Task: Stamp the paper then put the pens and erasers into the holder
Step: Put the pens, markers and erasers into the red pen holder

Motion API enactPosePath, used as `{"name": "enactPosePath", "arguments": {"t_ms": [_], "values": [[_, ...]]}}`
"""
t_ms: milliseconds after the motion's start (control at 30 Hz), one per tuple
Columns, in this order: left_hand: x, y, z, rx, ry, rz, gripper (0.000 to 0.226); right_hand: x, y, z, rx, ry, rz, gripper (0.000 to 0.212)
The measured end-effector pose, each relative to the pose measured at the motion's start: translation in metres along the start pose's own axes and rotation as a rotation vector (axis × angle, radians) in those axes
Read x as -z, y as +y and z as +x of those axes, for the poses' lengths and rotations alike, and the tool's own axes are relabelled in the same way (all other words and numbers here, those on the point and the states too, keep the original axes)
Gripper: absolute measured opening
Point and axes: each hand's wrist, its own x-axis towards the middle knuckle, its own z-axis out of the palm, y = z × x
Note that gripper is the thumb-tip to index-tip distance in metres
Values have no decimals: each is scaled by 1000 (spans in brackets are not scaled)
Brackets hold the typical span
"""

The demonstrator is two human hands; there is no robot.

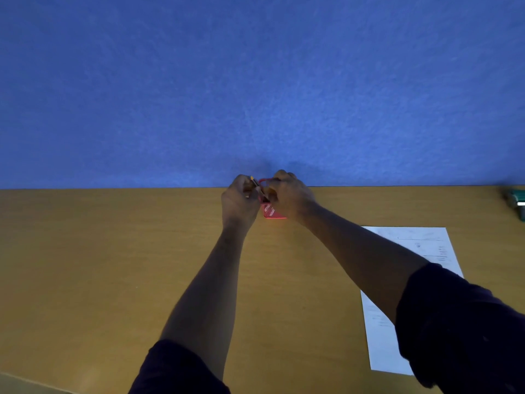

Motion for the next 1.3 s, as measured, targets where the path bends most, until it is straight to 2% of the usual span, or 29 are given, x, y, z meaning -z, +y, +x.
{"name": "enactPosePath", "arguments": {"t_ms": [133,367,467,567,667,767,867,967,1100,1233,1300], "values": [[-7,-2,-1,-40,-48,163,10,0,7,-3,-33,30,189,37],[-16,-9,0,-13,-85,338,8,-9,24,-17,-20,99,272,56],[-17,-9,-3,35,-84,305,8,-13,28,-22,9,167,244,58],[-18,-5,-7,56,-69,211,22,-13,33,-26,1,190,214,59],[-19,-5,-10,28,-48,205,20,-14,36,-31,-4,180,224,57],[-20,-8,-12,8,-64,270,29,-18,36,-37,-17,139,231,58],[-18,-7,-13,-5,-20,240,27,-22,34,-43,-65,137,283,63],[-18,-6,-17,32,-51,206,33,-28,31,-50,-54,115,332,70],[-16,-6,-18,47,-68,152,23,-33,28,-54,-67,26,326,86],[-17,-6,-23,71,-75,147,24,-29,26,-60,-67,5,324,96],[-19,-5,-31,100,-67,182,42,-26,28,-68,-73,6,316,96]]}}
